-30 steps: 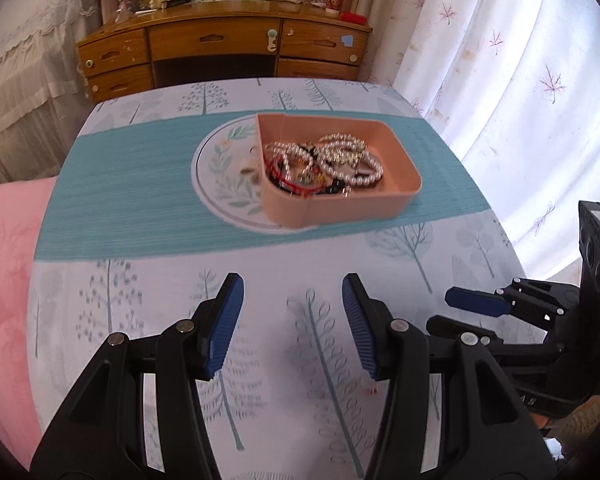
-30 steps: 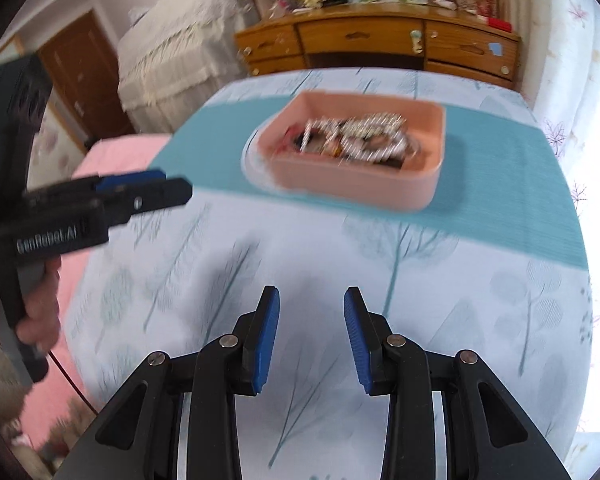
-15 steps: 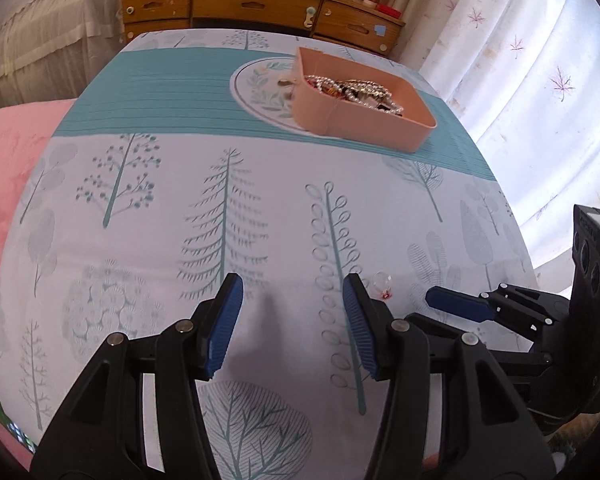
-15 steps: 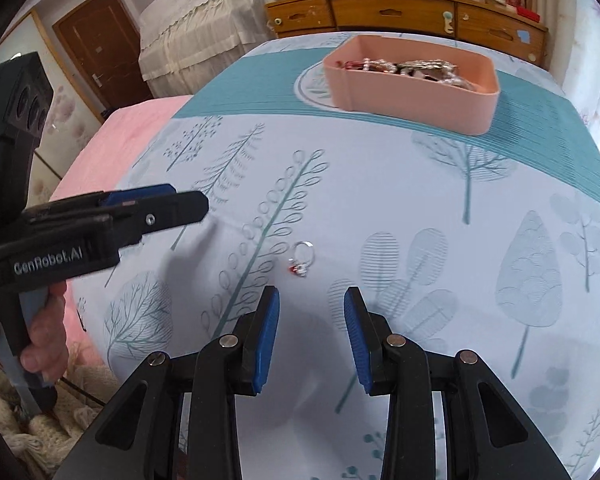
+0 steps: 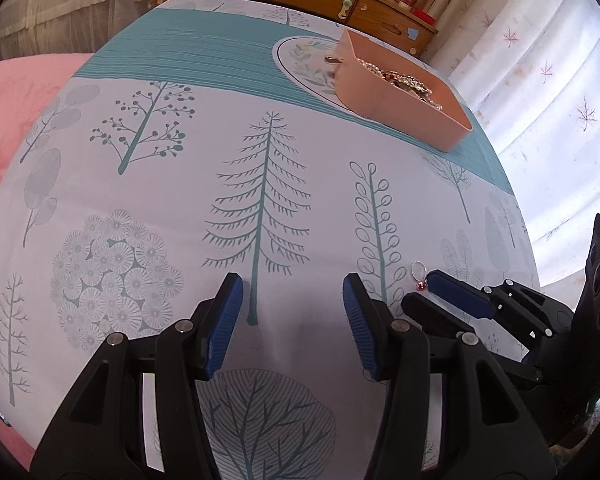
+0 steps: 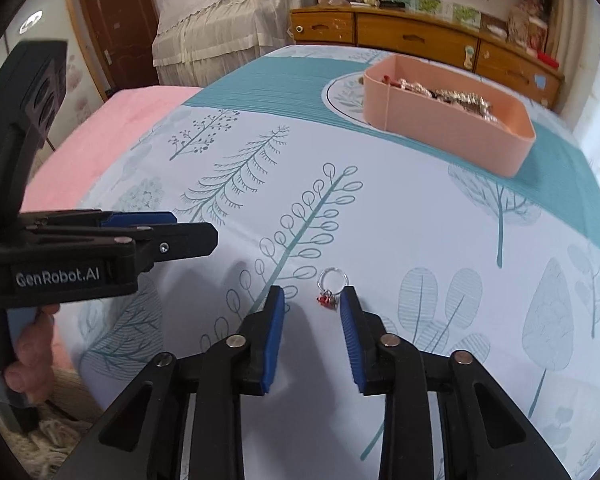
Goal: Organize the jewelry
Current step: 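Grasp the small red-stone ring with the right tool, then carry the red-stone ring into the pink tray and open the right tool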
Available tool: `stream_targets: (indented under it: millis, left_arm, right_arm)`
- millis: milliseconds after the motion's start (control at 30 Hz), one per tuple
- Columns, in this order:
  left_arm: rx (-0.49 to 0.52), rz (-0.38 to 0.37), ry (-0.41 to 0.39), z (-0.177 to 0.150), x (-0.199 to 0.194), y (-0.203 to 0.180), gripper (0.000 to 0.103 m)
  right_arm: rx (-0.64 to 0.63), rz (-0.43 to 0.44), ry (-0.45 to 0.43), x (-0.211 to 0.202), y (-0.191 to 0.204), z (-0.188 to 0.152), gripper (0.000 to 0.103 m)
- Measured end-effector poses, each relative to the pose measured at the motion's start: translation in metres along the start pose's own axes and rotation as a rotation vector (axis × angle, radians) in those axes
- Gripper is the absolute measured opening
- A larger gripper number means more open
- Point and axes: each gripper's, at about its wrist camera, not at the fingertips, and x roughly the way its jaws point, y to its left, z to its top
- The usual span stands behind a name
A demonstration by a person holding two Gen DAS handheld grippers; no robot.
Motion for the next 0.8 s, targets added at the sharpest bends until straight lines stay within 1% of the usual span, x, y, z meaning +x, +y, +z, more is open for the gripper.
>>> stream_targets:
  millis: [100,167,200,233,433,600,667,733,800]
  left_arm:
    - [-0.004,-0.01,-0.008,0.001,0.0,0.002,0.049]
    - [-0.005,-0.016,-0.011,0.001,0.001,0.003,0.049]
    - [-0.006,-0.02,-0.012,0.001,0.001,0.004,0.049]
    - [-0.009,-0.024,-0.014,0.002,0.001,0.005,0.049]
    - [-0.016,-0.035,-0.022,0.003,0.0,0.008,0.049]
    - [0.015,-0.026,-0.039,0.007,-0.002,0.002,0.049]
    - [0.036,-0.014,-0.042,0.008,-0.002,-0.003,0.049]
    - [0.06,0.025,-0.041,0.013,0.0,-0.009,0.049]
    - [0.076,0.047,-0.036,0.017,0.001,-0.013,0.049]
  right_arm:
    - [-0.035,-0.033,-0.006,0.005,0.006,0.004,0.023]
    - [-0.063,-0.062,-0.009,0.007,0.011,0.004,0.015]
    - [-0.068,-0.068,-0.012,0.006,0.011,0.004,0.011]
    - [-0.067,-0.067,-0.013,0.005,0.011,0.003,0.009]
    - [-0.024,-0.047,-0.009,0.006,0.006,0.005,0.008]
    - [0.006,-0.05,-0.021,0.001,0.0,0.008,0.008]
    - [0.02,-0.049,-0.029,-0.002,-0.004,0.01,0.008]
    - [0.036,-0.052,-0.043,-0.007,-0.008,0.014,0.008]
    - [0.051,-0.061,-0.063,-0.013,-0.015,0.019,0.008]
